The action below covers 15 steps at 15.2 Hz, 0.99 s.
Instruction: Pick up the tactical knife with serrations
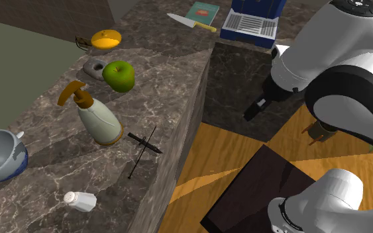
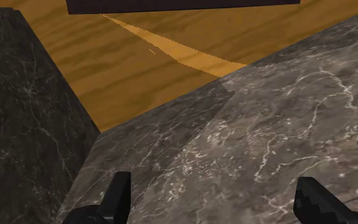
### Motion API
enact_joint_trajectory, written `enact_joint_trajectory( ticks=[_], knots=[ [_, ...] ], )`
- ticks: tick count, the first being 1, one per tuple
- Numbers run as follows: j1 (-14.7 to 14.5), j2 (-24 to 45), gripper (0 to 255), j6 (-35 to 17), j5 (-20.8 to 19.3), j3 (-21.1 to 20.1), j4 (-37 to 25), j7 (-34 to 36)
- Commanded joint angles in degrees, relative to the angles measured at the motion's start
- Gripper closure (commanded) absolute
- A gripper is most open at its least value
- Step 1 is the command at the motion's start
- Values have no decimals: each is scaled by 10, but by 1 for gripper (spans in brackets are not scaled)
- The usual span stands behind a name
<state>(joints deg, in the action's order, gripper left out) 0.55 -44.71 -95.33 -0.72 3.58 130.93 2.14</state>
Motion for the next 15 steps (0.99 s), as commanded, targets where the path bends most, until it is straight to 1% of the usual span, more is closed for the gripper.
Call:
enact_joint_trajectory(
  ticks=[1,8,15],
  knots=[
    [0,0,0,0,0,0,0,0],
    [-31,120,0,-56,23,-45,-55,25],
    [-56,249,0,-93,30,-89,-138,50]
  ],
)
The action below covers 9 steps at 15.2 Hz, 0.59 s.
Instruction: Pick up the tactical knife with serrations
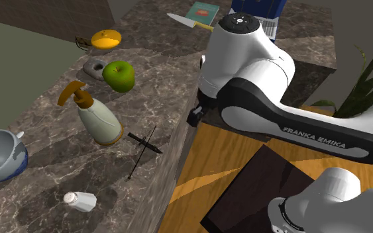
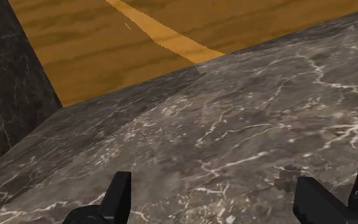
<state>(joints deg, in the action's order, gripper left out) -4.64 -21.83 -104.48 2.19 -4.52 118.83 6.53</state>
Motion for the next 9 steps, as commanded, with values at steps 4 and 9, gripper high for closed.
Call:
enact_joint_trajectory(
  ticks=[4,9],
  knots=[
    [-17,97,0,-12,-4,-31,-78,21],
    [-36,196,0,-14,-20,-58,-168,42]
  ],
)
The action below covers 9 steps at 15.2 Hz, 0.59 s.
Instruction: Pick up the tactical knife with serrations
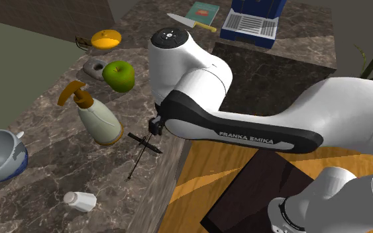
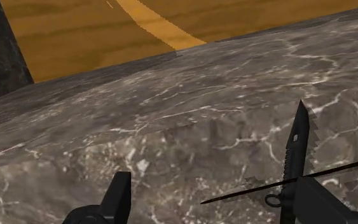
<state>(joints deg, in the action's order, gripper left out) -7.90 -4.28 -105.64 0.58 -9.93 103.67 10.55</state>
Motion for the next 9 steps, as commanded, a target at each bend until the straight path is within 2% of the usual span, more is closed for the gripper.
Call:
enact_joint_trajectory(
  ticks=[1,9],
  knots=[
    [-7,42,0,-1,-8,-9,-37,6],
    [-52,209,0,31,-50,-37,-221,36]
  ],
)
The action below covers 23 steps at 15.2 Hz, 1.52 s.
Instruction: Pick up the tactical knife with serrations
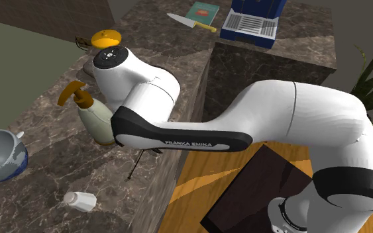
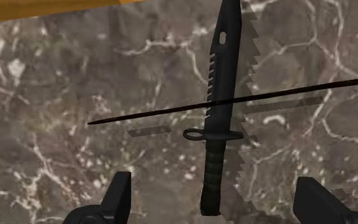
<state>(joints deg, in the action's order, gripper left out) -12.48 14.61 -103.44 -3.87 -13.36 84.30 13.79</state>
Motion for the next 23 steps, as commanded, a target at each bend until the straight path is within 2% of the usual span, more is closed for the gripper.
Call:
enact_joint_trajectory(
  ticks=[1,9,10,18,23],
  knots=[
    [-6,19,0,1,-5,-2,-19,3],
    [-4,18,0,-50,-5,-1,34,4],
    [-3,17,255,-51,-5,-1,35,4],
    [-4,11,255,-53,-4,-2,43,6],
    [-5,18,255,-19,-5,-1,3,4]
  ],
)
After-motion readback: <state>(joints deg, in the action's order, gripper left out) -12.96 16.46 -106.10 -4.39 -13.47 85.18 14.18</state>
